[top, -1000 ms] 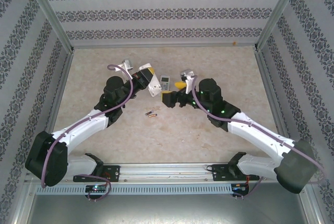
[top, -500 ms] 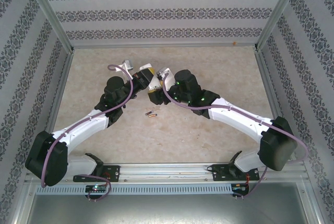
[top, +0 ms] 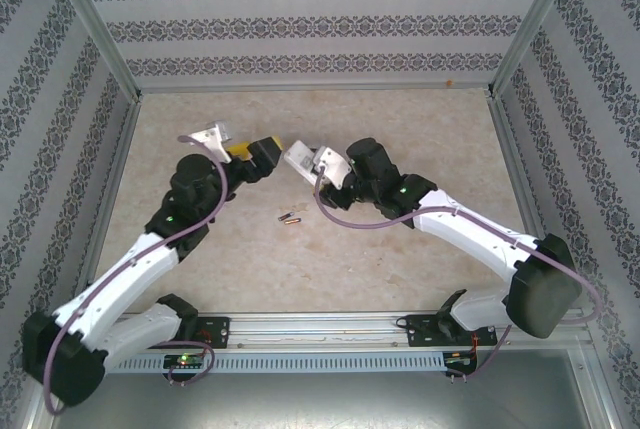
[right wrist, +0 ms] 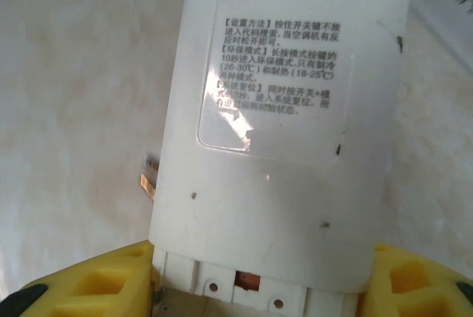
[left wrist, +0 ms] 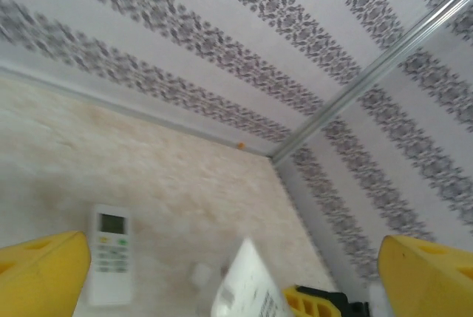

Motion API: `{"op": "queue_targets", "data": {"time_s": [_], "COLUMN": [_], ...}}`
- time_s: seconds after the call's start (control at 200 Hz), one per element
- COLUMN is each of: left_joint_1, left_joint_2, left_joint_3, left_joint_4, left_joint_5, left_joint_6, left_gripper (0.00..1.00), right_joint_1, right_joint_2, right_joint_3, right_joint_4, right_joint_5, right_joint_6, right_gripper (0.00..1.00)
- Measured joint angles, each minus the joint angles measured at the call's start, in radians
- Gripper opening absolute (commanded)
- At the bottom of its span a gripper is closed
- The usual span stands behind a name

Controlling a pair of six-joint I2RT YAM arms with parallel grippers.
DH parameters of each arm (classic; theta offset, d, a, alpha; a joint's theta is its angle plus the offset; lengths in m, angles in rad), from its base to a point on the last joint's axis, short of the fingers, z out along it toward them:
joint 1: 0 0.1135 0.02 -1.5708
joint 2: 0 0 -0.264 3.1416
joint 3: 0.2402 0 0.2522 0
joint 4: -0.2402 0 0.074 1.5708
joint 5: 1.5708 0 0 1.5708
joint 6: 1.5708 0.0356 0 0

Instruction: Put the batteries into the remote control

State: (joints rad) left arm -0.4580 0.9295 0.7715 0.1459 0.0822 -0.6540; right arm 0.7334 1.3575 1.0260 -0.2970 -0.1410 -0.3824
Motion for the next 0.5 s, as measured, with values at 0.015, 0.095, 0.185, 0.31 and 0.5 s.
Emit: {"op": "queue_targets", "data": {"time_s": [0.015, 0.095, 0.185, 0.31, 0.5], "left_joint_1": [0.002, 0.009, 0.009, 0.01, 0.01], "left_joint_2": [-0.012, -0.07, -0.103, -0.114, -0.109], "left_joint_3": [0.007, 0.027, 0.027, 0.011, -0.027], "left_joint_4": [-0.024, -0.138, -0.241, -0.312, -0.341], "left_joint_5": [-0.002, -0.009, -0.003, 0.013, 0.022], "left_joint_6": [0.022, 0.108, 0.17, 0.209, 0.228], "left_gripper": [1.0, 1.0, 1.0, 1.0, 1.0], "right_joint_1": [0.006, 0.056, 0.112, 0.161, 0.2], "right_joint_2": [0.0, 0.027, 0.118, 0.28, 0.364], "right_joint_3": [-0.002, -0.008, -0.005, 0.006, 0.006], "right_joint_4": [-0.017, -0.118, -0.195, -0.268, -0.286], "right_joint_5": [0.003, 0.025, 0.048, 0.063, 0.062], "right_joint_6": [-0.019, -0.116, -0.184, -0.229, -0.269], "right_gripper": [0.36, 0.34, 0.33, 0.33, 0.4]}}
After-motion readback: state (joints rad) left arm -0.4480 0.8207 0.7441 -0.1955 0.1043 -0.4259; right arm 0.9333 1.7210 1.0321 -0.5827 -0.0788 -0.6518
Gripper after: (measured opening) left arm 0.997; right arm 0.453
